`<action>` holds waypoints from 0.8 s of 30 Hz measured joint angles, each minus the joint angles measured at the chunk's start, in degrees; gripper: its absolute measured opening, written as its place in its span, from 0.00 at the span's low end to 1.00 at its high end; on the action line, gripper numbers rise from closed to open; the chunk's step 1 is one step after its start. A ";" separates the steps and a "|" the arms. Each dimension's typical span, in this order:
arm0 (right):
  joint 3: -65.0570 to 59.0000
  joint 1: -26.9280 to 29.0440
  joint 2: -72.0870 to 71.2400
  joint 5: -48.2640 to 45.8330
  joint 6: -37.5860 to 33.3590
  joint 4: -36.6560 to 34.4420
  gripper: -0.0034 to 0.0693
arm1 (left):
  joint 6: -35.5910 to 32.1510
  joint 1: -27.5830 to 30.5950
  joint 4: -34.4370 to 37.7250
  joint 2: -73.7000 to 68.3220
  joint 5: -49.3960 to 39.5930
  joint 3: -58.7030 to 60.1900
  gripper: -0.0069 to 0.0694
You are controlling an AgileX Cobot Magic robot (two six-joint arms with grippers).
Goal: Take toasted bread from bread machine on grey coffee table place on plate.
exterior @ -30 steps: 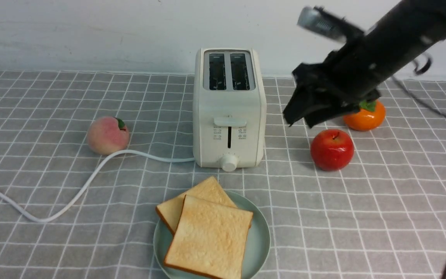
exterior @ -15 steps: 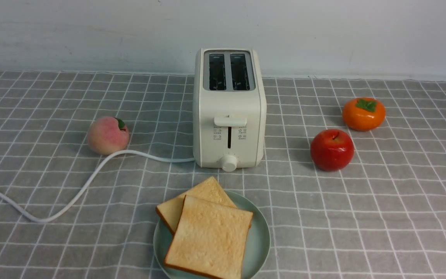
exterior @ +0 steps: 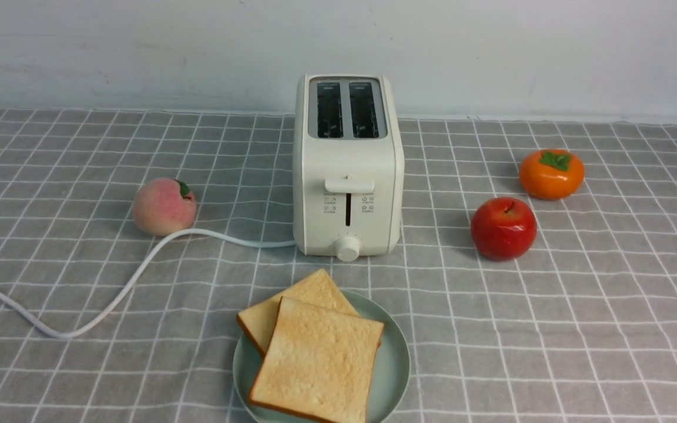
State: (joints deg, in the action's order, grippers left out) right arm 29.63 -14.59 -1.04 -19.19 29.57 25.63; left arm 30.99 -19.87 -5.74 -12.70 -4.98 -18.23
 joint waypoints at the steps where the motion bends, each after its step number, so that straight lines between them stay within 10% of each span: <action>1: -0.13 0.00 0.00 0.29 0.84 1.25 0.05 | 0.04 0.00 0.00 -0.45 0.85 0.00 0.07; 24: -0.18 0.00 0.00 0.85 1.88 3.39 0.08 | -0.26 0.00 -0.05 -1.18 -9.98 0.02 0.08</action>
State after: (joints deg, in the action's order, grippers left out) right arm 29.45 -14.59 -1.04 -18.35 31.45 29.02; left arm 30.73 -19.87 -5.79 -13.88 -14.95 -18.22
